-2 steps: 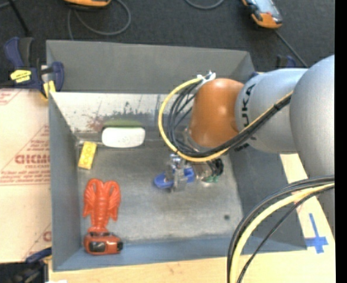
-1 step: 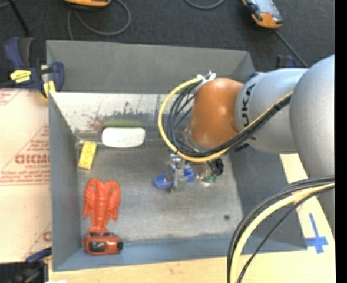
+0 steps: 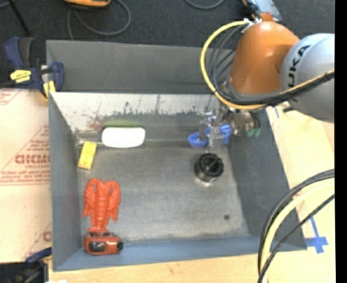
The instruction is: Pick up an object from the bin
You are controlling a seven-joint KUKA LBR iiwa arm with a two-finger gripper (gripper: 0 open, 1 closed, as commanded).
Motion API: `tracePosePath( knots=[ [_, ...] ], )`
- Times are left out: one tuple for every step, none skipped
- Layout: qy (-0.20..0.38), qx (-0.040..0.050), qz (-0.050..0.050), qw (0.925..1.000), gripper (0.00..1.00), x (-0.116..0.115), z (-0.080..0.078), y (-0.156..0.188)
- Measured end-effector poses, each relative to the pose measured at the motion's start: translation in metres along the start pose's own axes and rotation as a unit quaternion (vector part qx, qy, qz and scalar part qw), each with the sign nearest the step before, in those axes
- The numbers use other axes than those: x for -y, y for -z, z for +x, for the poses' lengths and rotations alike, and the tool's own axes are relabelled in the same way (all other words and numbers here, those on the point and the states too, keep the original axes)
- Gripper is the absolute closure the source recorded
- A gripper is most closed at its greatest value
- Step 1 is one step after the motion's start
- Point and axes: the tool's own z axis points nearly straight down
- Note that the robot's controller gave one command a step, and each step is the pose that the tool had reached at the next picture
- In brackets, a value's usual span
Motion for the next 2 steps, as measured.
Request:
tracePosePath(
  knots=[
    [0.000, 0.0000, 0.000, 1.0000, 1.00, 0.000, 0.000, 0.000],
    [0.001, 0.0000, 0.000, 1.0000, 1.00, 0.001, 0.006, 0.040]
  ],
)
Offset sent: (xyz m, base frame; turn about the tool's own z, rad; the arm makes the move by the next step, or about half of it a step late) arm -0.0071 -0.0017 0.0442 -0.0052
